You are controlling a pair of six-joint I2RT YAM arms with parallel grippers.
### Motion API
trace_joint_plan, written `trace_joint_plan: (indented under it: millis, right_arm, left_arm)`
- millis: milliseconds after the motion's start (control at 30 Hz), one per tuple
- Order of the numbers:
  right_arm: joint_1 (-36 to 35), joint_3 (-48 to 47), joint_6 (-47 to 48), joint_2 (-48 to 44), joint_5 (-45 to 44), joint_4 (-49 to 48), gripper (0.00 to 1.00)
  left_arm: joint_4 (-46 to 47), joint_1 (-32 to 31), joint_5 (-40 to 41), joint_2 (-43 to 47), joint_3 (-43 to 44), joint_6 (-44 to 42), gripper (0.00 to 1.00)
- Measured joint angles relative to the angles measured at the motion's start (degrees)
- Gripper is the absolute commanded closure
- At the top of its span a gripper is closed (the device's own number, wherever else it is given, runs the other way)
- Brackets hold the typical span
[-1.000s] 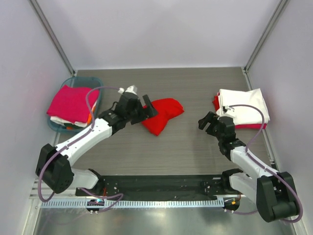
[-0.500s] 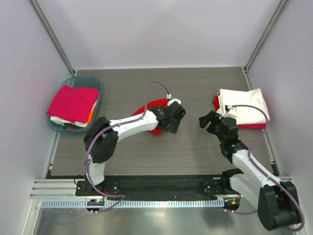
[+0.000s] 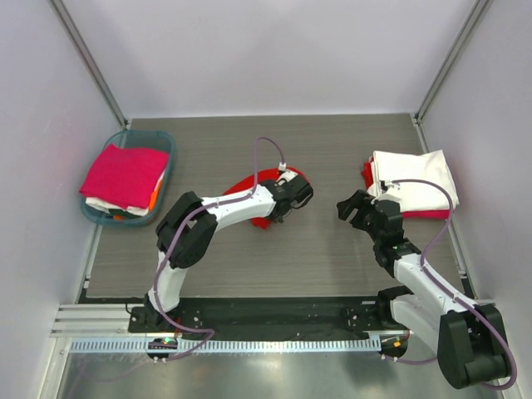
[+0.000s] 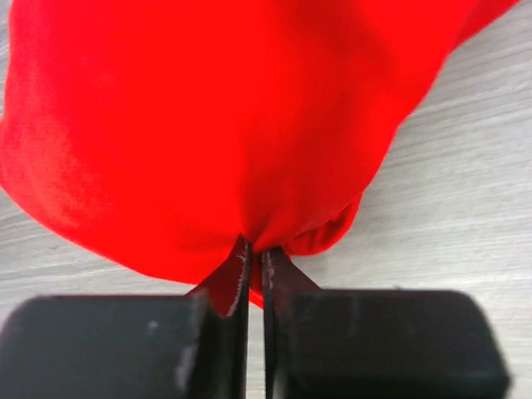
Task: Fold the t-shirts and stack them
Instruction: Flatten the tshirt out
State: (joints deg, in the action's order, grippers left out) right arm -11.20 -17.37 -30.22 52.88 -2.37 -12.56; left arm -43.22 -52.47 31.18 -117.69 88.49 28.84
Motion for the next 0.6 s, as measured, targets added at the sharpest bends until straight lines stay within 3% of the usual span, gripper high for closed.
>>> trace_joint_plan:
  millis: [233, 400, 500, 533, 600]
  right_arm:
    - [0.0, 0.0, 0.0, 0.0, -0.04, 0.04, 0.18]
    - [0.0, 0.0, 0.0, 0.0, -0.04, 0.15, 0.18]
    - [0.0, 0.0, 0.0, 0.0, -0.04, 0.17, 0.18]
    - [0.0, 0.0, 0.0, 0.0, -0.04, 0.2, 0.18]
    - [0.0, 0.0, 0.0, 0.0, -0.04, 0.2, 0.18]
  left_arm:
    - [1.07, 0.42, -6.99, 9.51, -3.26, -0.35, 1.0]
    - [2.25, 0.94, -19.61, 18.14, -0.07, 1.03, 1.0]
    - [7.76, 5.31, -32.57, 24.57, -2.08, 4.92, 0.99]
    - [10.34, 8.55, -36.22, 27.17, -4.24, 7.23, 0.96]
    - [16.48, 17.59, -41.51, 32.76, -10.86, 11.72, 0.74]
